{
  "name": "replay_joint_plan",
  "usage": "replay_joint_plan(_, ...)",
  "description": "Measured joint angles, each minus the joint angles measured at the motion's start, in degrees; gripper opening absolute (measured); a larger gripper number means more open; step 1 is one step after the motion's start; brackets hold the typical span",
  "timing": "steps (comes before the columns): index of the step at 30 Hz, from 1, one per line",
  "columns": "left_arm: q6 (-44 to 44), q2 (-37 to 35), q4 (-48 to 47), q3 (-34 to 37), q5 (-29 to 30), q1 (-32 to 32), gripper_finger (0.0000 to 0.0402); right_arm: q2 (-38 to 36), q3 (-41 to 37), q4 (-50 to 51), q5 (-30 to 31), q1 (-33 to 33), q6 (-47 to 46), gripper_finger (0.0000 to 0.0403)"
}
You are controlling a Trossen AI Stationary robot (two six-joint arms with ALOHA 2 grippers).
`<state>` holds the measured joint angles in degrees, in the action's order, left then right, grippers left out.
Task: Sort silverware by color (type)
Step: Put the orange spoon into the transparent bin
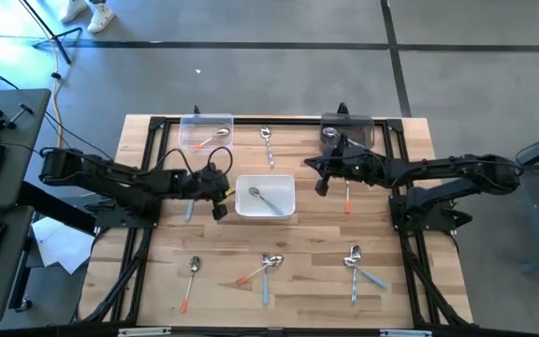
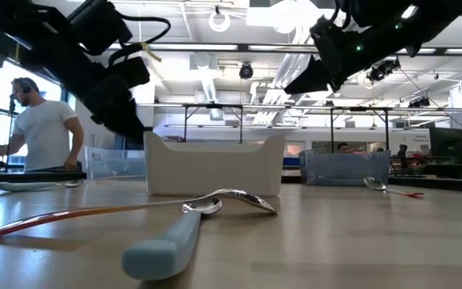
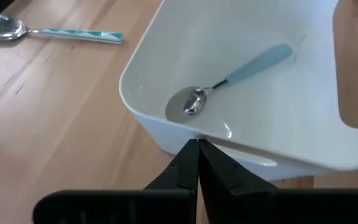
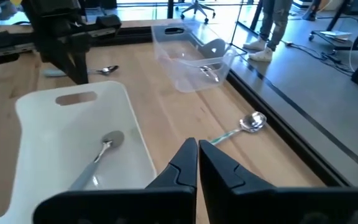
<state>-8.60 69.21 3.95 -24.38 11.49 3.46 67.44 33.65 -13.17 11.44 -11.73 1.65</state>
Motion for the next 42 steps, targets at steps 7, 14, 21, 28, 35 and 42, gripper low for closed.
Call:
replay_joint_plan(7, 1.3, 0.0, 2.6, 0.0, -4.8, 3.3, 0.0, 0.0, 0.0, 0.0, -0.7, -2.3, 0.3, 0.0)
replay_joint_plan(14, 1.1, -1.1, -4.0, -1.1, -4.7, 4.4, 0.0, -0.4, 0.0, -0.5, -0.7, -2.5, 2.1, 0.0)
replay_joint_plan(21, -3.9, -4.4, -19.4, -7.4, 2.5, 2.5, 0.0, -1.2, 0.0, -5.1, -0.7, -2.7, 8.9, 0.0)
replay_joint_plan(28, -12.3, -6.4, -32.8, -12.1, 5.5, 0.4, 0.0, -0.9, 0.0, 0.0, -0.3, -4.1, 6.9, 0.0)
replay_joint_plan(35, -16.3, -6.4, -34.0, -13.7, 5.8, -2.3, 0.0024, -1.0, 0.0, 0.9, 1.9, -4.0, 6.4, 0.0)
replay_joint_plan(42, -23.1, -3.8, -28.9, -14.0, 11.1, -16.4, 0.002, -1.0, 0.0, 3.0, 2.5, -4.2, 9.0, 0.0)
